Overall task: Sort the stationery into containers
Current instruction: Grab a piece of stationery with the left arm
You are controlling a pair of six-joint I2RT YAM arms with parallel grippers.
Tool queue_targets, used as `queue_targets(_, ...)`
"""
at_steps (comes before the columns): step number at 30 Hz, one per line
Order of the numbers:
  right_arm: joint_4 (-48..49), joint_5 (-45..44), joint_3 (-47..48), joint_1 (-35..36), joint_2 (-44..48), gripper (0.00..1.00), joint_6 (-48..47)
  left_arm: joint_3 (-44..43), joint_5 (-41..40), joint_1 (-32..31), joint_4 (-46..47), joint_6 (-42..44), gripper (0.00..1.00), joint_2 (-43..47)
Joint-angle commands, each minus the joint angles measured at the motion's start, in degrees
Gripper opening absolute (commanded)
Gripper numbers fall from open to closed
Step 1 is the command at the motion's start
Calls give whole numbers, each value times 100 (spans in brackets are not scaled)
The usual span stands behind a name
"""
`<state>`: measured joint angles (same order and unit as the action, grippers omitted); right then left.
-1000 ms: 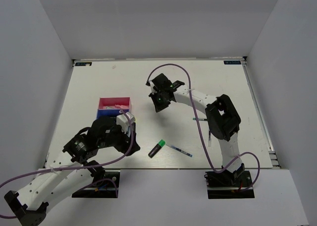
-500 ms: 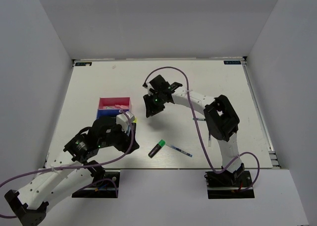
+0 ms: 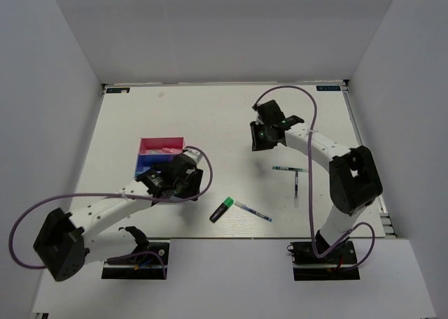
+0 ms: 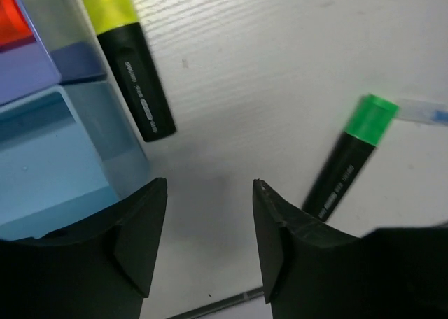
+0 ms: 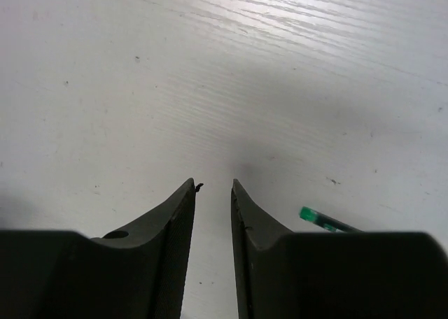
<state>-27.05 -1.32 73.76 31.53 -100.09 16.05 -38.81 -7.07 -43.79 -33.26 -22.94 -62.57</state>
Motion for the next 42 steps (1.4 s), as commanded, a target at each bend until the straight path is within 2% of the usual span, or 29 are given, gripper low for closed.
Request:
queue_targets(1,288,262,-491,-120,385,31,73,-469,-1196,-252,249,-263,63,-579)
queue_targets(9,692,729,-1284,-437,1026,31,337,-1120,-2200,-683,170,-422,63,-1906)
queue_targets(16,771,1046,-1381,-718,1212,31,407,-1296,-3220,-903,91,-703,62,-2391)
queue_targets(42,850,1407,-1513,-1158,1326,31,644,-1323,-3529,-824,-199,-1573,61,-3007)
